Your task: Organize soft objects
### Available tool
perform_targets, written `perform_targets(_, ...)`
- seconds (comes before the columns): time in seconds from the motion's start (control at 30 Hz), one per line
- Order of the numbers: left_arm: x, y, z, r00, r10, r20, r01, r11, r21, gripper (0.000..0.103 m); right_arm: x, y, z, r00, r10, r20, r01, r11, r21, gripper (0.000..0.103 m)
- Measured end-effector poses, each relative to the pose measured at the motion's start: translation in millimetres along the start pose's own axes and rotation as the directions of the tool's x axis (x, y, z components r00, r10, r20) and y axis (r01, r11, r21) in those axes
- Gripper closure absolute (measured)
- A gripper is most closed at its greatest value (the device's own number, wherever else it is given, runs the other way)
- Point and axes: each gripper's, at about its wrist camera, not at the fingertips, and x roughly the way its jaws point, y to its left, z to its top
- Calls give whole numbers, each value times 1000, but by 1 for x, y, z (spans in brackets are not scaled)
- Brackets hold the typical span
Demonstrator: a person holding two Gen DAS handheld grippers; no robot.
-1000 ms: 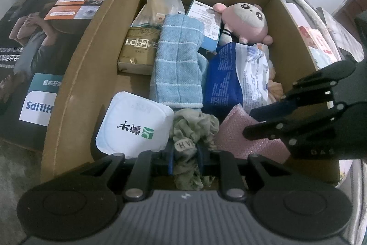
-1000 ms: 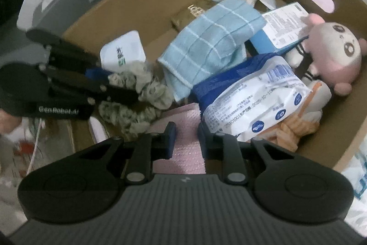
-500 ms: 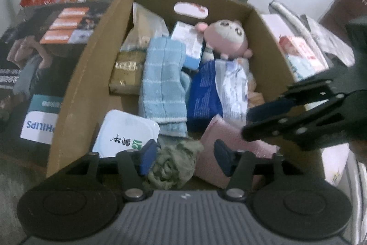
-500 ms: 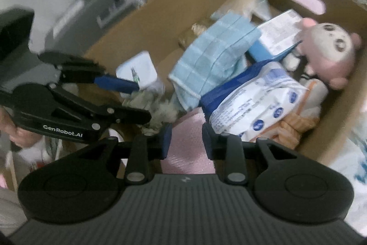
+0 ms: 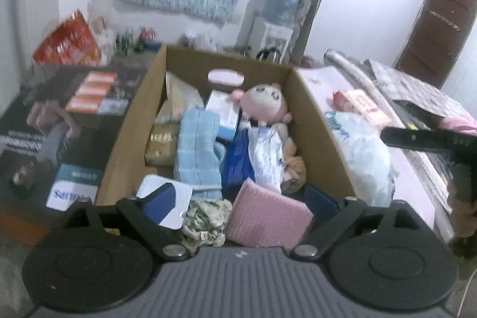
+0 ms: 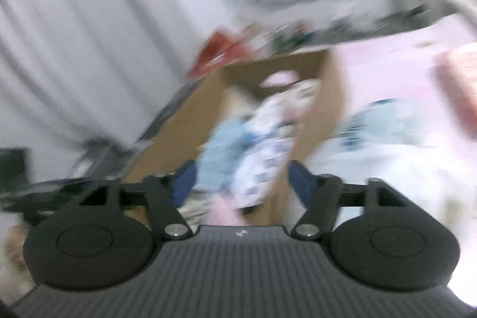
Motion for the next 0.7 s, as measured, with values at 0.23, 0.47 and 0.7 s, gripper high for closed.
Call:
perform_targets(0.23, -18, -20, -12, 997, 14, 73, -17, 999, 41, 0, -37, -14, -31, 947, -301, 116, 294, 953, 77, 7)
perform_targets(0.47, -21, -47, -26, 991, 82, 103, -98, 982, 159, 0, -64, -8, -61, 749, -620, 232, 623, 779, 68, 1)
perform_targets(0.7, -12, -58, -37, 997, 65, 36, -70, 987, 143, 0, -86, 18, -110, 641, -727, 247, 739, 671, 57, 1)
